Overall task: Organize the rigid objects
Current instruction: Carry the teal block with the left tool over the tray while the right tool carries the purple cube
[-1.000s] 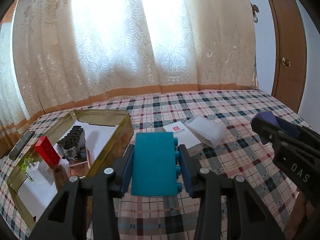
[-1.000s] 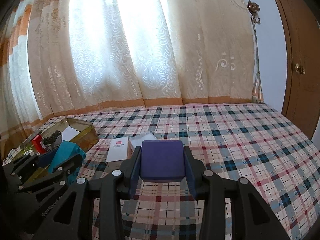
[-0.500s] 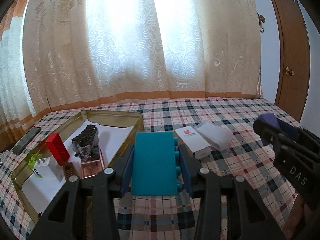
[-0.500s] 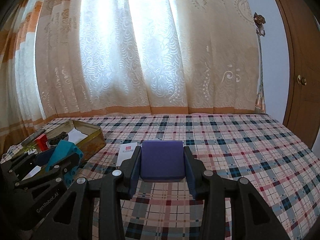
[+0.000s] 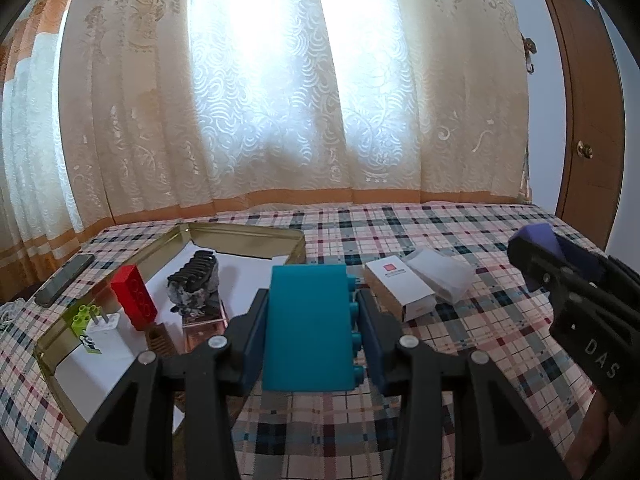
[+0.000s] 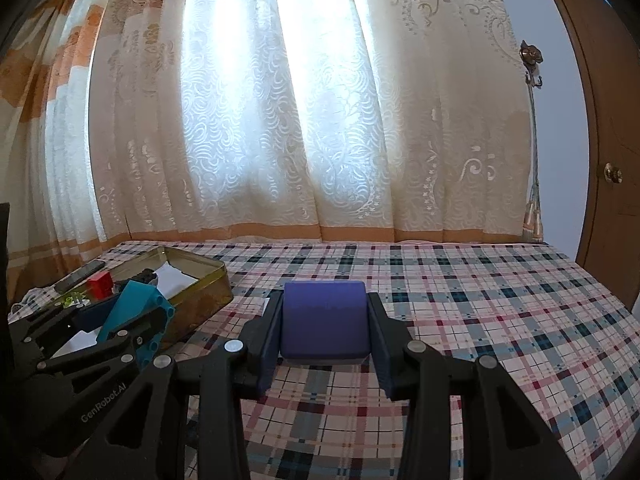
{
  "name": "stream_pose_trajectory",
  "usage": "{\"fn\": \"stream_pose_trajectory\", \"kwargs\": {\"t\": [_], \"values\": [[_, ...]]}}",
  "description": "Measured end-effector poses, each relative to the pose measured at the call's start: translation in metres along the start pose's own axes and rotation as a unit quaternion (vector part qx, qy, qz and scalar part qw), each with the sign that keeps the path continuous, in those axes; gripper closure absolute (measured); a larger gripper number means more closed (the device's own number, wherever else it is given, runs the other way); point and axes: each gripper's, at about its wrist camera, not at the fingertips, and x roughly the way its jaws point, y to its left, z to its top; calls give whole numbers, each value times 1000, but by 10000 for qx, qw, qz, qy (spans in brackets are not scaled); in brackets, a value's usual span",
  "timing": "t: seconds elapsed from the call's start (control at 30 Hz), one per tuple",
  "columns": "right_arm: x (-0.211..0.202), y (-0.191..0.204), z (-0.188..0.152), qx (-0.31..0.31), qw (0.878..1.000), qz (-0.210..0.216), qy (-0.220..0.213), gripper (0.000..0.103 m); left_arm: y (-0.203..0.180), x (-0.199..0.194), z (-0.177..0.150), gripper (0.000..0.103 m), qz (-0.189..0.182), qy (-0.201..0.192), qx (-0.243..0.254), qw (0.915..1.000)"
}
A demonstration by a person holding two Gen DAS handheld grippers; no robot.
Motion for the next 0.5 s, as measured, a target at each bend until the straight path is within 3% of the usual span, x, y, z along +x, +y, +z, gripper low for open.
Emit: {"fn": "stream_pose_trajectory", "kwargs": {"t": [0.5], "values": [[0, 23, -1, -143, 9997, 200, -65, 60, 20, -8, -3, 61, 106, -129, -149, 9997]]}}
